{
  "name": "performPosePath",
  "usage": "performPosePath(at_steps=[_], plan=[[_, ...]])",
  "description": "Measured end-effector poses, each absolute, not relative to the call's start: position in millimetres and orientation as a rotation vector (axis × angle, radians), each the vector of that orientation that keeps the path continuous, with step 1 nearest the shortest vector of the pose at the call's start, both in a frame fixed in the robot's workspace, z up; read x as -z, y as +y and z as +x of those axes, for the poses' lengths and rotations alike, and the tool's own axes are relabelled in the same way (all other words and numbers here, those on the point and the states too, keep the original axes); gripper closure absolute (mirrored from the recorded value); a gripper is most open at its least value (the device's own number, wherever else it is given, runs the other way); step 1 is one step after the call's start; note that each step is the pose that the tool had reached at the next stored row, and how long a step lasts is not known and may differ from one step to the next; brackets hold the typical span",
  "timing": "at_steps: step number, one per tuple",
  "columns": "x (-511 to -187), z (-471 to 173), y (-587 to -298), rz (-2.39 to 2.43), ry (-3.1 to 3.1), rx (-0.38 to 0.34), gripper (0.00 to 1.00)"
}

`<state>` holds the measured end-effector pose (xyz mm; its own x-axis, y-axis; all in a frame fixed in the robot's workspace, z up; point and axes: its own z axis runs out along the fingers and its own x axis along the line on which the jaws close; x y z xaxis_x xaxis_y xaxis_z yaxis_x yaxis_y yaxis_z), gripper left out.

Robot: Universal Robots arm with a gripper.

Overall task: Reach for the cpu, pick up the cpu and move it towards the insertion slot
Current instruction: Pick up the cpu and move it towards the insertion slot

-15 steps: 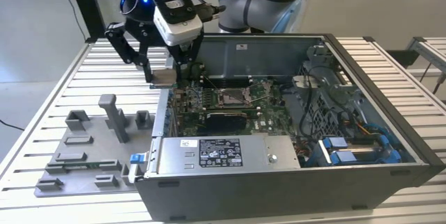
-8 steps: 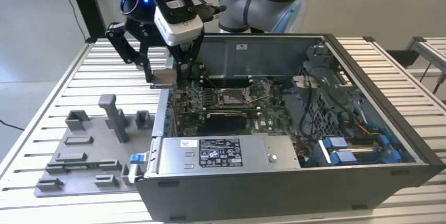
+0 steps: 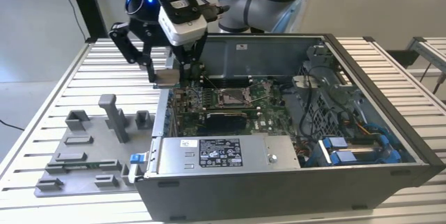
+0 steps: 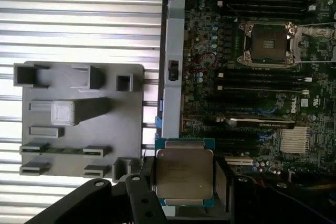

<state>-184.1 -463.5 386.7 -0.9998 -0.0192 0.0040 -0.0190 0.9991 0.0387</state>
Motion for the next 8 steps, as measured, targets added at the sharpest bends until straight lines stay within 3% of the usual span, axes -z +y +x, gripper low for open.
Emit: performPosePath(at_steps=[8], plan=[[-386.7, -166.6, -463.5, 0.03, -3.136, 0.061, 1.0]])
